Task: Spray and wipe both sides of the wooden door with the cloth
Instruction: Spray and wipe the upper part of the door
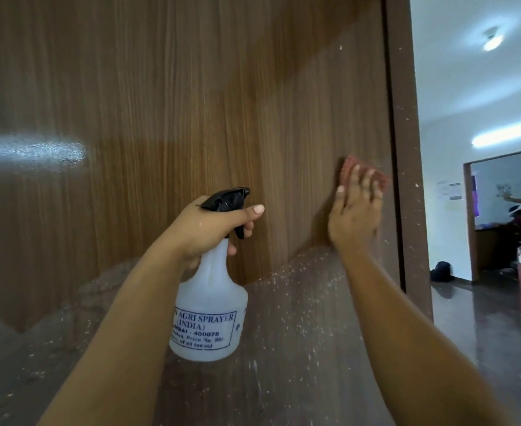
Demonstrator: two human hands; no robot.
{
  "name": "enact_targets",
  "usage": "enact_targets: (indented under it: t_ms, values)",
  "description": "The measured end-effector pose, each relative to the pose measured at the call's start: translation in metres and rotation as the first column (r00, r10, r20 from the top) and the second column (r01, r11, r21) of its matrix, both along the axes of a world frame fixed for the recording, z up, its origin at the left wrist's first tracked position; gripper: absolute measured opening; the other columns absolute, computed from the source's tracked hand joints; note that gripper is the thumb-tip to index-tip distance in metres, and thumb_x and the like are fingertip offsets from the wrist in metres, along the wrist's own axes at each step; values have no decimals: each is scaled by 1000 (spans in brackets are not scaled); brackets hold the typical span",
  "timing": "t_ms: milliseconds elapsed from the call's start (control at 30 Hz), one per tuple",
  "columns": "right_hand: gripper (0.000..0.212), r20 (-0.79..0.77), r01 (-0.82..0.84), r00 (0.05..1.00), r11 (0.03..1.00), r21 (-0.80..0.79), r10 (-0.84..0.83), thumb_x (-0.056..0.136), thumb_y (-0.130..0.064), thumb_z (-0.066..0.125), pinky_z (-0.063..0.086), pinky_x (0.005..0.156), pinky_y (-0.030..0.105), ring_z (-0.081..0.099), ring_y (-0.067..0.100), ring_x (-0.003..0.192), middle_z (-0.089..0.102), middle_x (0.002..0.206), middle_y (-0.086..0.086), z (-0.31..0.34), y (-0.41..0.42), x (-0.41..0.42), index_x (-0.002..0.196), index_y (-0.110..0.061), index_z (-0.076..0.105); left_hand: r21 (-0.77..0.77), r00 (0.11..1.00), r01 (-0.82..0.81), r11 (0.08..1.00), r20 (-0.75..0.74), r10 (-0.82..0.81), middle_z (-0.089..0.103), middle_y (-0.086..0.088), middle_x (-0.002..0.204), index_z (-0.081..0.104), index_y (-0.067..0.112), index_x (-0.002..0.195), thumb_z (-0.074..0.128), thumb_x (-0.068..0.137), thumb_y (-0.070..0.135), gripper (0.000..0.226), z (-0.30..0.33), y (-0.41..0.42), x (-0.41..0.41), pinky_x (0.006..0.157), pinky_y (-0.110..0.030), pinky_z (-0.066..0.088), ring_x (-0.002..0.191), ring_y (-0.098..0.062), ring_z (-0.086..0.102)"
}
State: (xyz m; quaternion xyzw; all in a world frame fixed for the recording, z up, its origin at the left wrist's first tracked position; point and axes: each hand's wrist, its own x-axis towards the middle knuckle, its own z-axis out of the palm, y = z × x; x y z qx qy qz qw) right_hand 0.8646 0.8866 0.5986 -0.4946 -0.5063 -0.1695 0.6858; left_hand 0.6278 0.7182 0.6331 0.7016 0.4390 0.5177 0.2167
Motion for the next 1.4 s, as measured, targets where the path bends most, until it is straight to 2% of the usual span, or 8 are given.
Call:
enact_targets:
  t_ms: [133, 233, 433, 633, 767, 967, 1167, 1400]
  values:
    - [50, 336, -92, 942, 978, 186, 25, 105, -39, 29, 26, 114, 48, 27, 25, 145, 28, 160, -4, -56, -10, -33, 153, -27, 32, 12, 1000, 16, 1000, -8, -16, 76, -9, 90, 76, 8, 91, 76, 82, 48, 41, 6, 14, 21, 70, -32, 55, 81, -26, 68]
    - [48, -98, -297, 939, 919, 258, 331, 106, -39, 28, 35, 109, 34, 32, 23, 140, 31, 157, 2, -67, -10, -7, 153, -27, 33, 14, 997, 60, 998, -45, -59, 73, -7, 80, 74, 6, 92, 79, 81, 46, 41, 11, 25, 41, 64, -27, 54, 76, -17, 68]
    - [46, -707, -296, 120, 705, 645, 697, 106, -38, 28, 42, 110, 42, 52, 24, 126, 47, 146, 5, -29, -19, 48, 148, -21, 40, -33, 976, 63, 997, -209, -69, 67, 0, 63, 67, 13, 74, 78, 83, 44, 35, 25, 50, 93, 63, -29, 53, 51, -12, 60]
    - [55, -716, -244, -87, 682, 690, 693, 99, -54, 39, 46, 97, 37, 58, 18, 109, 56, 126, -4, -31, -32, 105, 142, -21, 45, -123, 969, 103, 987, -210, -127, 67, -1, 63, 67, 13, 74, 79, 81, 45, 35, 31, 76, 139, 51, -23, 50, 46, -10, 59]
    - [34, -750, -278, 236, 782, 558, 618, 94, -37, 55, 52, 76, 30, 62, 12, 75, 62, 86, -7, -39, -29, 94, 126, -25, 55, -118, 969, 118, 986, -201, -140, 69, -2, 67, 68, 12, 76, 80, 80, 45, 35, 27, 88, 153, 62, -29, 55, 54, -14, 63]
    - [59, -260, -178, 954, 979, -96, 148, 102, -51, 26, 25, 119, 49, 32, 30, 143, 28, 159, 6, -49, 7, 25, 156, -28, 20, -64, 985, 168, 984, -30, -171, 70, -5, 71, 72, 10, 83, 81, 81, 42, 33, 25, 93, 134, 64, -30, 56, 63, -16, 65]
    - [61, 158, -1, 987, 1000, -30, 5, 102, -51, 13, 2, 121, 43, -1, 22, 152, 2, 166, 0, 46, 22, 43, 158, -29, 4, 12, 988, 151, 988, -27, -151, 70, -6, 75, 73, 6, 90, 79, 82, 39, 34, 35, 82, 111, 56, -25, 51, 66, -13, 65]
    - [55, 10, -52, 998, 989, -136, 54, 106, -45, 18, 1, 120, 38, -1, 19, 152, 1, 166, -4, 46, 31, 64, 157, -31, 5, 27, 994, 82, 996, -76, -80, 71, -3, 71, 71, 9, 86, 79, 80, 47, 39, 30, 85, 113, 62, -30, 51, 49, -12, 61]
